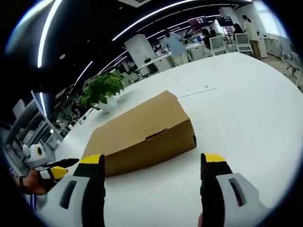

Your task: Operate the shoe box by opening the lid, removing the specified soft item, and placing it in the target area until the item is outside and the box remains undamaged.

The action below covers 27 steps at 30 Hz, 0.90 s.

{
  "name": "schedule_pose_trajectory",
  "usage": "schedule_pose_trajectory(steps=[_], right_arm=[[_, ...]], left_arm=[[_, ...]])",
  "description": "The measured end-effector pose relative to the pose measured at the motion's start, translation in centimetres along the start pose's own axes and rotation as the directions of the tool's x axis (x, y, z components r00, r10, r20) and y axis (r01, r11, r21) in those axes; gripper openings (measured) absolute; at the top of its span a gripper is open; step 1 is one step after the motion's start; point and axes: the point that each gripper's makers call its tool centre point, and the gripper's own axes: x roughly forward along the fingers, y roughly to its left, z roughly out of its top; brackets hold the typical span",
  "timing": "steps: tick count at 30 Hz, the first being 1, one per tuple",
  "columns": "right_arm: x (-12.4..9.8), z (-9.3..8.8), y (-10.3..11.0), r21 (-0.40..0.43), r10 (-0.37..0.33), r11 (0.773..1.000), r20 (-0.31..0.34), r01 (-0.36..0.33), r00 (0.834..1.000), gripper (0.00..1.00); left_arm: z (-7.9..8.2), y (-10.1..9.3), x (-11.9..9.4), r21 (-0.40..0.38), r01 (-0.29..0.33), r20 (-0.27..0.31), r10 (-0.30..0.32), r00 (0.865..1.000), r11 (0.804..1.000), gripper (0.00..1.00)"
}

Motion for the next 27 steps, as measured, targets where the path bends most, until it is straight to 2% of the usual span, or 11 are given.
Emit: schedule_pose_trajectory(steps=[6,8,16,18,25,27], right_arm=[[1.5,1.3,-0.7,-0.012,0.003,1.000,-0.008,-0.003,1.000,0.77],[1.9,1.6,-1.1,-0.013,-0.002,1.000,-0.017,0.002,1.000,0.76],[3.4,3.1,-2.1,0.005,-0.012,1.000,-0.011,0.012,1.000,0.73],[3.7,3.3,-2.4,0.004,-0.017,1.000,-0.008,0.017,1.000,0.71],[4.3,3.1,-2.6,0.005,-0.017,1.000,-0.017,0.018,1.000,0.63],[4.5,3.2,-2.4,0.005,-0.005,1.000,-0.017,0.006,1.000,0.56]], left_arm=[[0.6,0.3,1.6,0.041,-0.003,-0.022,0.004,1.000,0.999,0.65],[0.4,0.6,2.2,0.049,-0.013,-0.047,0.015,0.999,0.999,0.63],[-0.2,0.8,3.5,0.050,-0.031,-0.072,0.035,0.997,0.998,0.59],[-0.5,1.0,3.8,0.053,-0.041,-0.088,0.045,0.995,0.998,0.57],[-0.5,1.6,4.0,0.032,-0.080,-0.084,0.082,0.993,0.996,0.55],[-0.5,1.7,4.0,0.039,-0.087,-0.090,0.090,0.992,0.995,0.54]])
